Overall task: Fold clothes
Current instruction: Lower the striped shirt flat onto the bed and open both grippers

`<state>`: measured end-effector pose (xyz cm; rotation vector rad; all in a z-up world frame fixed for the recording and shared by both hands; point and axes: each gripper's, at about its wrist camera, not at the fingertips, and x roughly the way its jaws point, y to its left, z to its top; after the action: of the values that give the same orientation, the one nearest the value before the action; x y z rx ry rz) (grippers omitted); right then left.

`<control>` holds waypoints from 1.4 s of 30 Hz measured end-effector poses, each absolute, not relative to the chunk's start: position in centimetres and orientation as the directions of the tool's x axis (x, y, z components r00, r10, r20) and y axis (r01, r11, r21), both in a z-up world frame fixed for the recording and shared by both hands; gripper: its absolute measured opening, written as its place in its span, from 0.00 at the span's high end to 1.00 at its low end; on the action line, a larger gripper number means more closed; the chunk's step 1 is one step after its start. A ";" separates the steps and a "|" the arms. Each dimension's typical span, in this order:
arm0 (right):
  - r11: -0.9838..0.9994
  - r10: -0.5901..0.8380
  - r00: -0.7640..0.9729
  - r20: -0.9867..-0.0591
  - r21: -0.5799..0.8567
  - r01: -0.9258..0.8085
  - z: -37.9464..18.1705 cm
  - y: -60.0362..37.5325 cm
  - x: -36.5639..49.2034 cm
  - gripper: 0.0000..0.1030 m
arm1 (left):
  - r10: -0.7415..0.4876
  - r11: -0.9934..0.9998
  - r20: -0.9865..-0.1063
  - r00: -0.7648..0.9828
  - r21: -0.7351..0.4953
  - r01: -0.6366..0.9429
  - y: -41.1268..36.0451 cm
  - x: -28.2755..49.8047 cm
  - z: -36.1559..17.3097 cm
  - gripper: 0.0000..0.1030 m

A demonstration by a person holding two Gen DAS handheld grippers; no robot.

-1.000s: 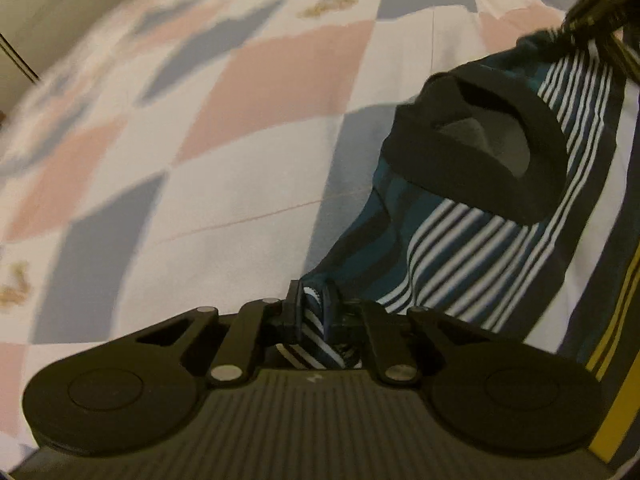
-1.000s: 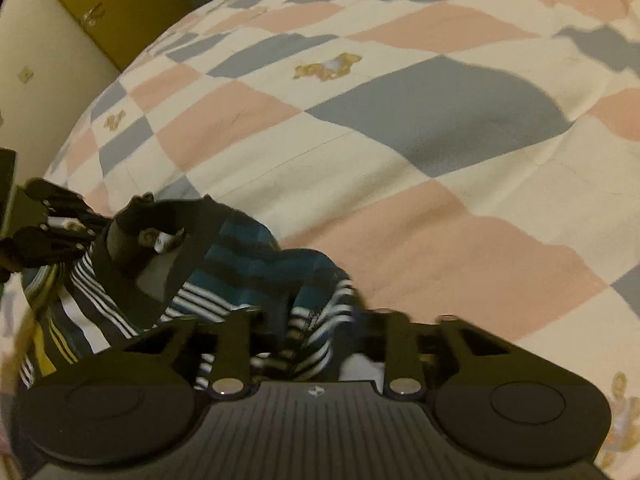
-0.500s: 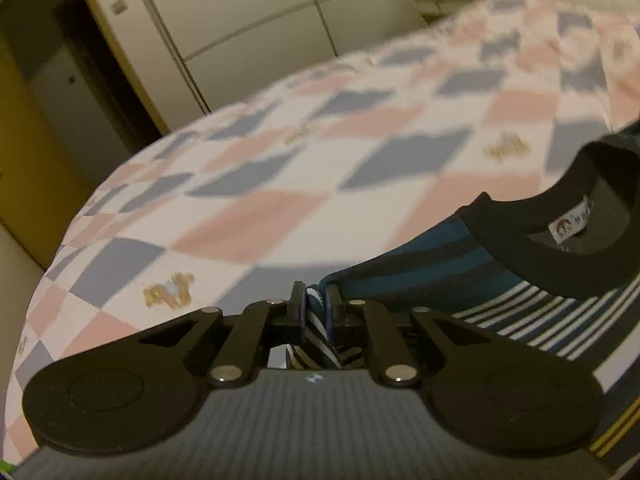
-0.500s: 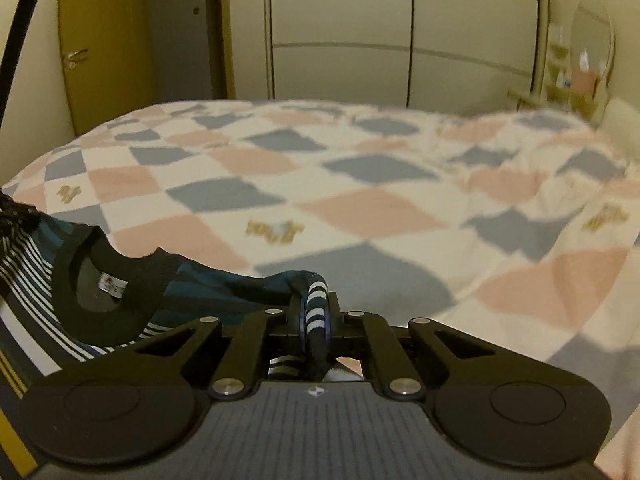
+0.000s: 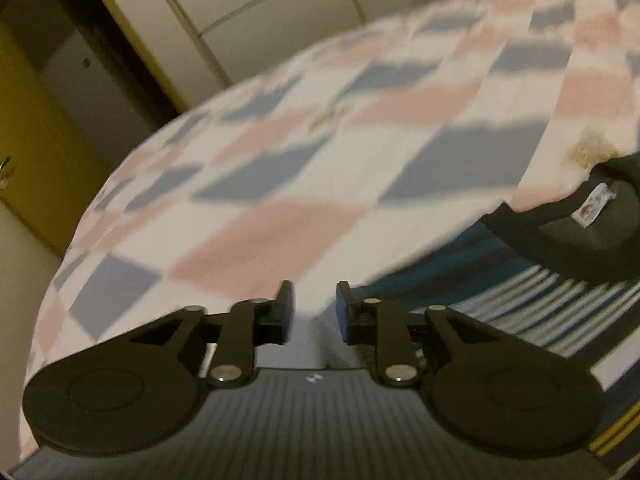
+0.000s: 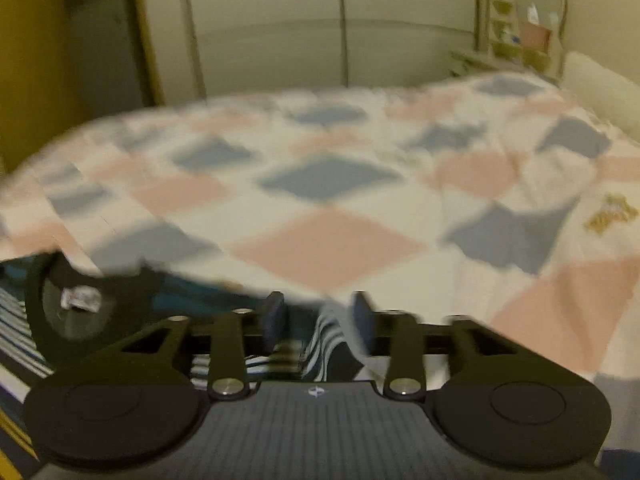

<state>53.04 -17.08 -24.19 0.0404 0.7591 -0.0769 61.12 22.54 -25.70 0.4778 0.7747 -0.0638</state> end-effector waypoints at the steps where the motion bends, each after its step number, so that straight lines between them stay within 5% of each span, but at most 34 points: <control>1: 0.995 -0.076 0.710 -0.700 -0.010 0.097 -24.7 -16.9 52.9 0.41 | 0.116 0.910 -0.703 0.702 0.358 0.208 23.5 61.0 -25.8 0.65; 4: 0.988 -0.067 0.724 -0.686 0.053 0.142 -24.7 -17.7 49.5 0.23 | 0.096 0.955 -0.741 0.664 0.256 0.148 27.1 59.2 -25.1 0.66; 13: 0.860 0.128 0.675 -0.726 0.421 0.289 -25.2 -22.3 32.5 0.23 | -0.161 0.983 -0.860 0.483 -0.095 0.157 34.9 42.9 -24.9 0.66; 21: 0.779 0.269 0.505 -0.820 0.494 0.387 -27.5 -21.4 17.9 0.23 | -0.312 0.950 -0.926 0.212 -0.311 0.037 38.2 27.1 -27.4 0.59; 26: 0.732 0.365 0.430 -0.826 0.540 0.416 -28.6 -21.4 10.9 0.23 | -0.369 0.922 -0.908 0.199 -0.384 -0.046 38.5 20.6 -27.4 0.43; 30: 0.675 0.456 0.391 -0.800 0.597 0.434 -30.4 -21.6 7.6 0.22 | -0.342 0.928 -0.912 0.226 -0.365 -0.070 37.3 18.2 -28.0 0.46; 32: 0.660 0.486 0.382 -0.786 0.617 0.429 -31.1 -21.4 6.6 0.33 | -0.313 0.939 -0.917 0.246 -0.338 -0.066 36.7 17.8 -27.6 0.89; 33: 0.670 0.484 0.379 -0.789 0.613 0.419 -31.1 -21.2 6.4 0.72 | -0.306 0.941 -0.917 0.258 -0.332 -0.061 36.5 17.6 -27.1 0.97; 34: 0.674 0.488 0.378 -0.787 0.615 0.410 -31.0 -21.2 6.4 0.92 | -0.299 0.944 -0.915 0.270 -0.325 -0.057 36.2 17.4 -26.6 0.97; 42: 0.784 0.491 0.398 -0.775 0.592 0.187 -23.5 -23.4 6.7 0.95 | -0.253 0.961 -0.890 0.381 -0.275 -0.006 35.2 11.9 -22.3 0.97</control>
<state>6.74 -23.44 -23.53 0.6796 1.1685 0.2124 11.91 35.21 -22.33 -0.2491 1.1730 -0.1598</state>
